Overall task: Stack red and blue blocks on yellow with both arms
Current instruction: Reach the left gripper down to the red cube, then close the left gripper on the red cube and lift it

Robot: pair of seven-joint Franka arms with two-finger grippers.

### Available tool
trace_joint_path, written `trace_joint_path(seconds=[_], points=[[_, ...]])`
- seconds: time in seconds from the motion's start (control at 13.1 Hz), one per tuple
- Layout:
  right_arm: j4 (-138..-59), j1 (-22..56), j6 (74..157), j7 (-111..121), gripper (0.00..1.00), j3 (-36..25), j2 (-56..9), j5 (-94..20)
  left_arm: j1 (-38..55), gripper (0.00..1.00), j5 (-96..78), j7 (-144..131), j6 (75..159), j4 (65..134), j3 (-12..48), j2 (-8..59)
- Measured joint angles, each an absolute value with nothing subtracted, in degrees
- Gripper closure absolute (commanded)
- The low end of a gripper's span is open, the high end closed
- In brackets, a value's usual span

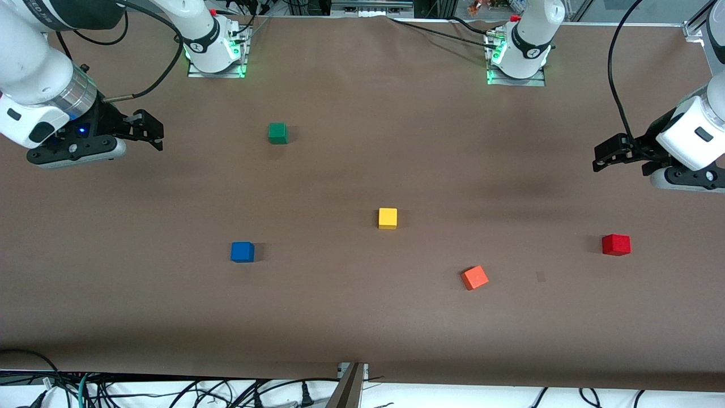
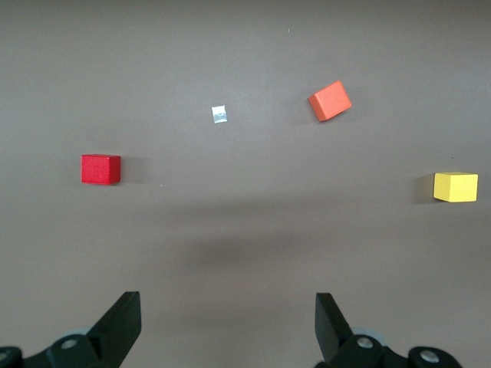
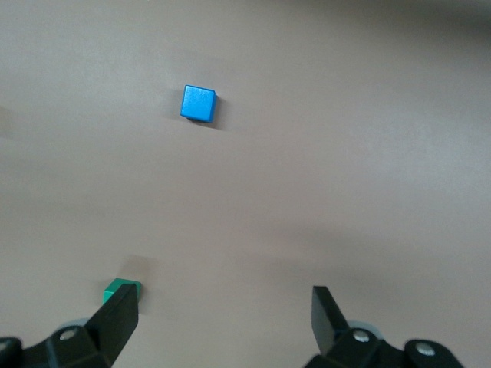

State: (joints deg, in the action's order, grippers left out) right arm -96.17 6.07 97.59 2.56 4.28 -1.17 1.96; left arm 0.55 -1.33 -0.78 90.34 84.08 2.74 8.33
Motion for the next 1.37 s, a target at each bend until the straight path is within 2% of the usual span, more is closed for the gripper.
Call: trace_joint_path(seconds=[0.38, 0.61, 0.84, 1.14, 1.37], points=[[-96.18, 6.07, 97.59, 2.56, 0.00, 4.28, -1.17, 1.96, -0.13, 0.00, -1.31, -0.78, 90.36, 83.70, 2.04, 9.13], [-96.17, 6.08, 97.59, 2.56, 0.00, 4.28, -1.17, 1.96, -5.26, 0.00, -1.31, 1.84, 91.94, 83.69, 1.05, 12.33], [-96.16, 6.08, 97.59, 2.56, 0.00, 4.28, -1.17, 1.96, -10.92, 0.00, -1.28, 8.27, 98.84, 83.94, 0.60, 18.46], [-96.13, 6.08, 97.59, 2.56, 0.00, 4.28, -1.18, 1.96, -12.77, 0.00, -1.26, 15.78, 108.05, 85.00, 0.60, 28.93], [-96.11, 6.08, 97.59, 2.56, 0.00, 4.28, -1.19, 1.96, -13.55, 0.00, -0.08, 19.53, 120.92, 90.23, 0.57, 34.12]])
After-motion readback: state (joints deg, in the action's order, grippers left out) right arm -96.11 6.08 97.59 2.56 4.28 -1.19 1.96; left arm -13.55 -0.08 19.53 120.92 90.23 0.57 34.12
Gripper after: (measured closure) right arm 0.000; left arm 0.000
